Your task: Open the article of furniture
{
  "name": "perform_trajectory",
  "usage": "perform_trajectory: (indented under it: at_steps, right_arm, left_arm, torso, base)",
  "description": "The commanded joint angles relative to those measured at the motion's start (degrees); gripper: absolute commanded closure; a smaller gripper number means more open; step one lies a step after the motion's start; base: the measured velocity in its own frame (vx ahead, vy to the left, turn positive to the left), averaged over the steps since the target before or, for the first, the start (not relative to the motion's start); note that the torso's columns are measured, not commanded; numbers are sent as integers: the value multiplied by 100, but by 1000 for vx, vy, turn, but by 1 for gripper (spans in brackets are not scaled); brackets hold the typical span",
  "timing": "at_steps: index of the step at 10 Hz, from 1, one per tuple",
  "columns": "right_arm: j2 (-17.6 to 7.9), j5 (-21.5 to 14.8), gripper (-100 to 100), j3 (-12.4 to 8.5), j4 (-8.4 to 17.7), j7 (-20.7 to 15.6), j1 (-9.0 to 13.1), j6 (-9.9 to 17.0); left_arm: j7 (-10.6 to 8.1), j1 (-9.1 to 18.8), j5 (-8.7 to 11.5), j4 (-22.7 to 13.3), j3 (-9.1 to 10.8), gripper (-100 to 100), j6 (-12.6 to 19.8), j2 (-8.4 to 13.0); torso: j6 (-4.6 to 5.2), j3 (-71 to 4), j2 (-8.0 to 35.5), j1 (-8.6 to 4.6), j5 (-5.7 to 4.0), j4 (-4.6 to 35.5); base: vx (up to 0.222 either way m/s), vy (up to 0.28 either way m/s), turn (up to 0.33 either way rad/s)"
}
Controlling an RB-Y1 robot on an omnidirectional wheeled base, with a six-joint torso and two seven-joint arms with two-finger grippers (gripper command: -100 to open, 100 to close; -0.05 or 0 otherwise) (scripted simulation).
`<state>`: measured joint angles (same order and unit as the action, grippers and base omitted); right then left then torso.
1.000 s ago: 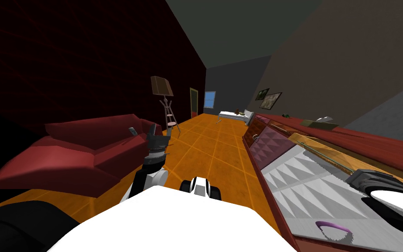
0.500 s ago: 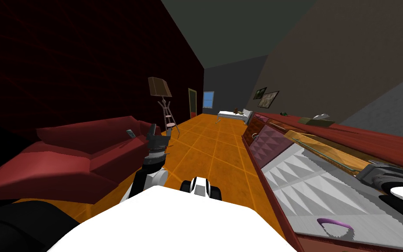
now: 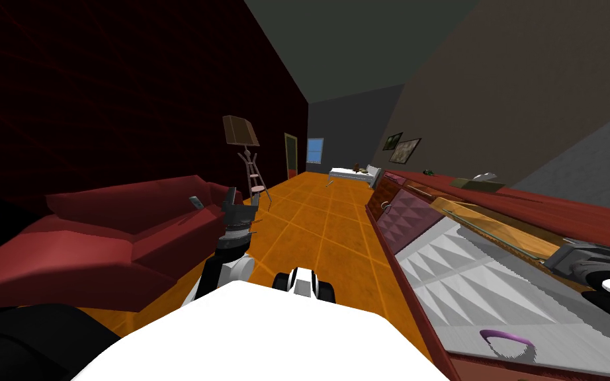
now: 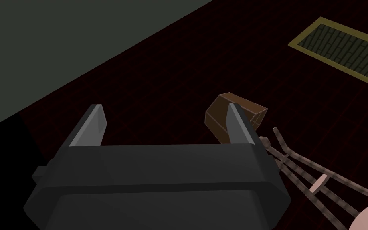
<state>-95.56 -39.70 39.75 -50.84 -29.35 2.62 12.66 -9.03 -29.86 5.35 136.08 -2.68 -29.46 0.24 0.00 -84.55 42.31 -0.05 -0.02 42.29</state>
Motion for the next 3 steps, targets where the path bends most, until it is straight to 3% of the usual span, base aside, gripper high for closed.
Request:
perform_trajectory:
  at_steps: [1, 3]
  right_arm:
    - [0, 0, 0, 0, 0, 0, 0, 0]
    - [0, 0, 0, 0, 0, 0, 0, 0]
  left_arm:
    - [0, 0, 0, 0, 0, 0, 0, 0]
    - [0, 0, 0, 0, 0, 0, 0, 0]
  torso:
    - [0, -1, -2, 4, 2, 0]
    - [0, -2, -3, 6, 3, -1]
  base:
    - [0, 0, 0]
    - [0, 0, 0]
